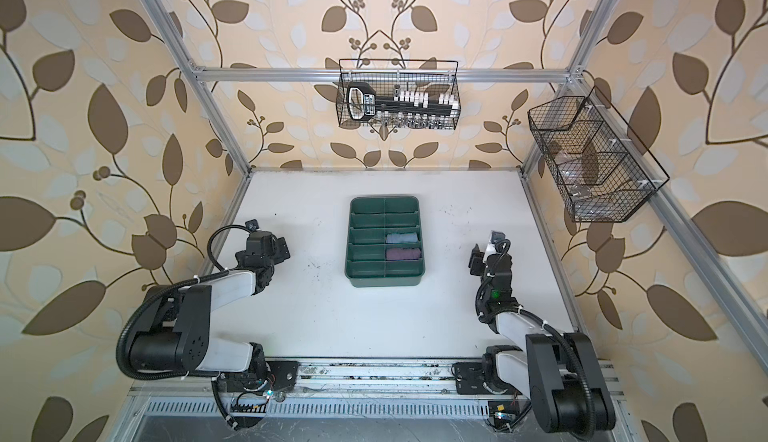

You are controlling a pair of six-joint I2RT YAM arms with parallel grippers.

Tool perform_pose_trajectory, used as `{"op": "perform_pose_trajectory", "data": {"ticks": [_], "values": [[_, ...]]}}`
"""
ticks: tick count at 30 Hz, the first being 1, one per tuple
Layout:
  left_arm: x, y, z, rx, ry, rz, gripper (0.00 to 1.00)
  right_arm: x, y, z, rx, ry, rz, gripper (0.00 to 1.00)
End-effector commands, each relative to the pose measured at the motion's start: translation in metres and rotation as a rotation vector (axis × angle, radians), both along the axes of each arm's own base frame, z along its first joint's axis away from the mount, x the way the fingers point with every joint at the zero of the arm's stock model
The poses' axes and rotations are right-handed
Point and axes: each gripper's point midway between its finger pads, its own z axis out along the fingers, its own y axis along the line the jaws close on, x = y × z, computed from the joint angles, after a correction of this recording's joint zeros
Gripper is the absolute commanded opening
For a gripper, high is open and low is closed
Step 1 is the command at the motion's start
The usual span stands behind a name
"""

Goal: Roll the socks

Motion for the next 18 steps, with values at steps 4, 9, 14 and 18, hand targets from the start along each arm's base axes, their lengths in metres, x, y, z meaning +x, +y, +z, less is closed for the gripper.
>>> {"op": "perform_pose_trajectory", "data": {"ticks": [4, 9, 14, 18], "values": [[0.022, -0.034, 0.013, -0.008, -0.157, -0.240, 0.99, 0.015, 0.031, 0.013, -0.039, -0.116, 0.193, 0.69], [0.024, -0.031, 0.010, -0.031, -0.141, -0.240, 0.99, 0.022, 0.020, 0.010, 0.016, -0.090, 0.168, 0.93], [0.021, -0.031, 0.013, -0.029, -0.152, -0.241, 0.99, 0.021, 0.020, 0.011, 0.011, -0.099, 0.165, 1.00], [0.021, -0.032, 0.014, -0.029, -0.155, -0.243, 0.99, 0.020, 0.021, 0.011, -0.011, -0.100, 0.146, 1.00]]}}
